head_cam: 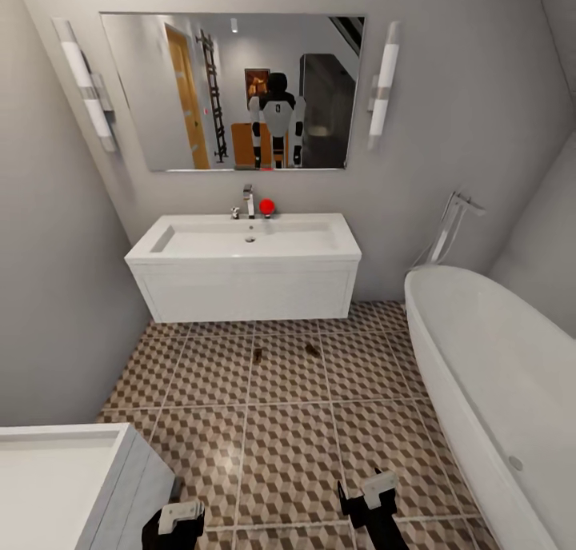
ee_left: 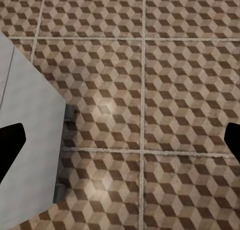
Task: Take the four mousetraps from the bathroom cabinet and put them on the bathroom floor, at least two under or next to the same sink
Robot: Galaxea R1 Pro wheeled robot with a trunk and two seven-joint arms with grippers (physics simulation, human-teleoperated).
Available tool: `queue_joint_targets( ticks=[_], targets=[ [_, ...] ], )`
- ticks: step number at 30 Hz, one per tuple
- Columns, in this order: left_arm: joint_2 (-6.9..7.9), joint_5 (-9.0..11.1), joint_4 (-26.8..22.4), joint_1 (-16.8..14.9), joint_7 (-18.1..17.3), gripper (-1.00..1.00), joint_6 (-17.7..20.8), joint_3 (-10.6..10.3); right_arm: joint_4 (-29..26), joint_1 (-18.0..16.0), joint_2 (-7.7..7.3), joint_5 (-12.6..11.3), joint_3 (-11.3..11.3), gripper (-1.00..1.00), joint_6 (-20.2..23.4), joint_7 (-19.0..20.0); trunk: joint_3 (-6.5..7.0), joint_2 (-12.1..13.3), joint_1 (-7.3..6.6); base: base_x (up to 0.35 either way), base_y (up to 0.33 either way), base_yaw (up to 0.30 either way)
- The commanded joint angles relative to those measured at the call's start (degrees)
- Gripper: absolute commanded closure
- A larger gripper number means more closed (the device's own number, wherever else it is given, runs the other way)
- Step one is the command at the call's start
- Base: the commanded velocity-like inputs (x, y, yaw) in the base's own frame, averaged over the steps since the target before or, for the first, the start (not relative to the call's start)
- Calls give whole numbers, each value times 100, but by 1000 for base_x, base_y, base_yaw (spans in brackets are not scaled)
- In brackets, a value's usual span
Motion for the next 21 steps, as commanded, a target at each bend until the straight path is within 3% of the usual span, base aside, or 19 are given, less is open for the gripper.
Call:
queue_joint_targets(
  ticks=[1, 21],
  targets=[
    [-5, 9, 21, -9, 32, -100, -31, -49, 7, -6, -1, 52, 22, -100, -6, -60, -5, -11, 3, 0, 0, 0],
    [-5, 8, 22, -9, 32, -100, -31, -49, 7, -5, 0, 52, 22, -100, -6, -59, 105, -11, 3, 0, 0, 0]
  ],
)
